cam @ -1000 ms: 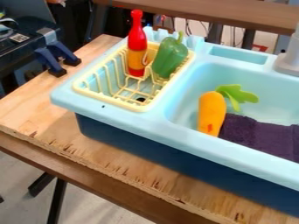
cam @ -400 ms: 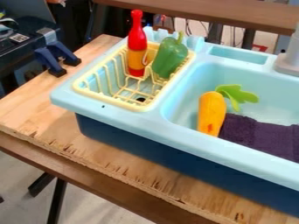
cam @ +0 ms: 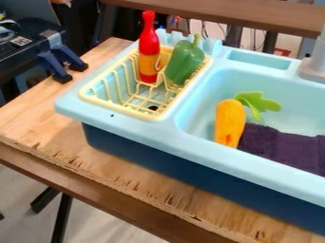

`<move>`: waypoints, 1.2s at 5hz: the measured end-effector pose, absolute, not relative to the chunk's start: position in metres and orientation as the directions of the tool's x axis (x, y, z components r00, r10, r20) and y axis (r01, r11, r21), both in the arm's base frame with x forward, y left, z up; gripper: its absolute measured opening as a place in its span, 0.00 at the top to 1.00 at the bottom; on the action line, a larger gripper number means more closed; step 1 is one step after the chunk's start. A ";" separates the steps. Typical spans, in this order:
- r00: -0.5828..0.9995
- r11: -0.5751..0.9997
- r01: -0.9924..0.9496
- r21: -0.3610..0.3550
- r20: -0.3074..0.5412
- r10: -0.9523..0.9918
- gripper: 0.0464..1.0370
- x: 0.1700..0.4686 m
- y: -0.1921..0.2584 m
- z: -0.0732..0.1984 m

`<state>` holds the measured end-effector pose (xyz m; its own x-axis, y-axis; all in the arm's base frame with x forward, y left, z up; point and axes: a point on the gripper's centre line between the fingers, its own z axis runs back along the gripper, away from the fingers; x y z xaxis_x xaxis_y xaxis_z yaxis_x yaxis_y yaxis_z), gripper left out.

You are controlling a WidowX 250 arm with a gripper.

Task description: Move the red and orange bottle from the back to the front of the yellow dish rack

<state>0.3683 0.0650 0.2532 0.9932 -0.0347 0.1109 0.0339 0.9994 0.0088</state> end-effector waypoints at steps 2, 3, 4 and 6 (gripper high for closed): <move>0.990 0.998 0.063 -0.007 0.125 -0.062 0.03 0.376 0.061 0.224; 0.988 0.997 0.078 -0.007 0.137 -0.077 0.03 0.379 0.056 0.224; 0.988 0.996 0.084 -0.028 0.131 -0.080 0.03 0.385 0.051 0.217; 0.992 0.997 0.066 -0.044 0.110 -0.061 0.03 0.399 0.052 0.205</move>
<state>0.3989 0.0521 0.2050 0.9921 -0.0610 0.1100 0.0662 0.9968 -0.0444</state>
